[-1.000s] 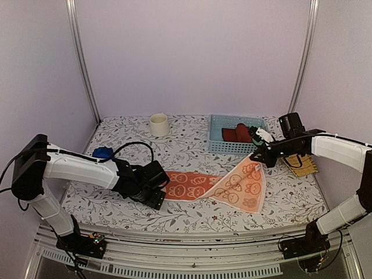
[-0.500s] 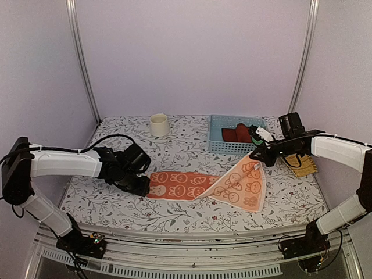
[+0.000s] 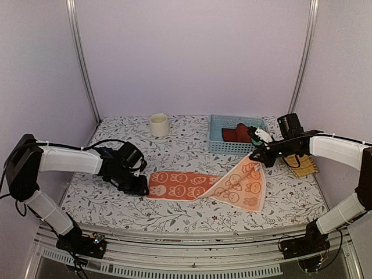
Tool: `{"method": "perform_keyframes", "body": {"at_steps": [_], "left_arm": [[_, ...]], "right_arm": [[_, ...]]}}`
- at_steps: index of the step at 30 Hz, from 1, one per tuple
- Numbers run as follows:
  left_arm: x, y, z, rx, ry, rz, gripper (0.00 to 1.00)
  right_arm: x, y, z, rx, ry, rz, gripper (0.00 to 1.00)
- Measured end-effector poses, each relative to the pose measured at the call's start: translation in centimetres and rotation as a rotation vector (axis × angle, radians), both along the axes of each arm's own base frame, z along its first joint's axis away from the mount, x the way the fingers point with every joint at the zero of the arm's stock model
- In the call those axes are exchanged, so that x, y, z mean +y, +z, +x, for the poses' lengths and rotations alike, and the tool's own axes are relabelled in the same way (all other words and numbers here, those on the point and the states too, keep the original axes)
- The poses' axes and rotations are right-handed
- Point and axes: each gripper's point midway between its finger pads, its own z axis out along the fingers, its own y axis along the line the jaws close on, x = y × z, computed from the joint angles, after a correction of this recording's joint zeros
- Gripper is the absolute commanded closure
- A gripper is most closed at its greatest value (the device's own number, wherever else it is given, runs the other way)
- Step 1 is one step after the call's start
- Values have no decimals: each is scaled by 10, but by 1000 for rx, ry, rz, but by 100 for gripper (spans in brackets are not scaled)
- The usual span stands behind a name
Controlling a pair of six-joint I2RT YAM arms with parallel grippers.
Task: Roll the towels
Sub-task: Pick up the towel from the center of the board.
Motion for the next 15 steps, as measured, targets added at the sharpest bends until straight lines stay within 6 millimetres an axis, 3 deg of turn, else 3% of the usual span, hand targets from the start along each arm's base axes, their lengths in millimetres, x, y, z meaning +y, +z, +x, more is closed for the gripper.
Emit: {"method": "perform_keyframes", "body": {"at_steps": [4, 10, 12, 15], "left_arm": [[-1, -15, -4, 41, -3, 10, 67], [-8, -16, -2, 45, -2, -22, 77], [-10, -17, -3, 48, 0, -27, 83], [-15, -18, -3, 47, -8, -37, 99]], "right_arm": [[0, -4, 0, 10, 0, -3, 96], [0, -8, 0, 22, 1, -7, 96], [0, -9, 0, 24, 1, -7, 96], [0, -10, 0, 26, 1, -8, 96]]}}
